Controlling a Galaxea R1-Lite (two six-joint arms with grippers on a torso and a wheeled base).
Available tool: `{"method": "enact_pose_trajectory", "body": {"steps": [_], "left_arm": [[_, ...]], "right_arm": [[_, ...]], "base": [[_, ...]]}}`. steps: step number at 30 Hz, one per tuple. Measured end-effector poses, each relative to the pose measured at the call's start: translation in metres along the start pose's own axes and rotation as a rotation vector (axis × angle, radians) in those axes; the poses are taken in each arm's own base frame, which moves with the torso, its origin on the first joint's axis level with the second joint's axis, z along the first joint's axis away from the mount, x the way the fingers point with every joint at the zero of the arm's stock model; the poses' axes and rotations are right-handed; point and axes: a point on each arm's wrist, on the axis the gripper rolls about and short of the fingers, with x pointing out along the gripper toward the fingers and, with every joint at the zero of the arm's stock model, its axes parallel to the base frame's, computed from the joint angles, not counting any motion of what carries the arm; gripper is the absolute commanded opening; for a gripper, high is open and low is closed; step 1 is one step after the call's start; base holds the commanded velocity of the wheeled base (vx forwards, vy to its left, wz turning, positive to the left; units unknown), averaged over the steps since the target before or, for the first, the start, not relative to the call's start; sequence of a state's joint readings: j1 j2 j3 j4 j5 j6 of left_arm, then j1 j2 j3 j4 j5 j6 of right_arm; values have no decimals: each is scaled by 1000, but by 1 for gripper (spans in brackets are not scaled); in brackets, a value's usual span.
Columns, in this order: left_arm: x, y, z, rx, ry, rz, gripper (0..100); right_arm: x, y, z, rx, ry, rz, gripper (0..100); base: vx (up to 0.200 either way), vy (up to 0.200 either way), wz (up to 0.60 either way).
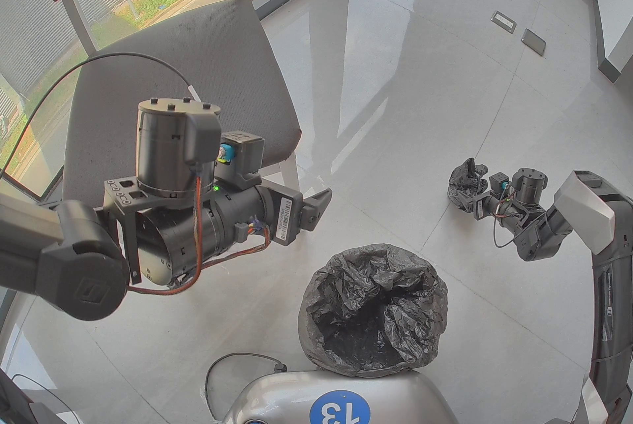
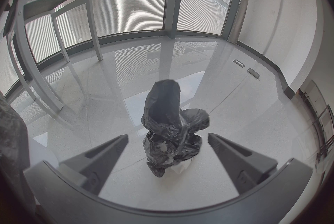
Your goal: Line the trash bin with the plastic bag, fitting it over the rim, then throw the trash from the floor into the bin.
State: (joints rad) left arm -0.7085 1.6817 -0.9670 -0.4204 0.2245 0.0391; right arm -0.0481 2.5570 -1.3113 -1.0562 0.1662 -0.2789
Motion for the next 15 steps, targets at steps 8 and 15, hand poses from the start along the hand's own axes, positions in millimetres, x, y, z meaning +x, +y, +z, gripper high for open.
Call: {"method": "enact_pose_trajectory", "body": {"steps": [8, 15], "left_arm": [[7, 1, -2, 10, -13, -10, 100], [8, 1, -8, 13, 7, -9, 100]], "right_arm": [[20, 4, -24, 2, -8, -1, 0], [18, 7, -35, 4, 24, 6, 0]], "base": [[0, 0, 0], [0, 0, 0]]}}
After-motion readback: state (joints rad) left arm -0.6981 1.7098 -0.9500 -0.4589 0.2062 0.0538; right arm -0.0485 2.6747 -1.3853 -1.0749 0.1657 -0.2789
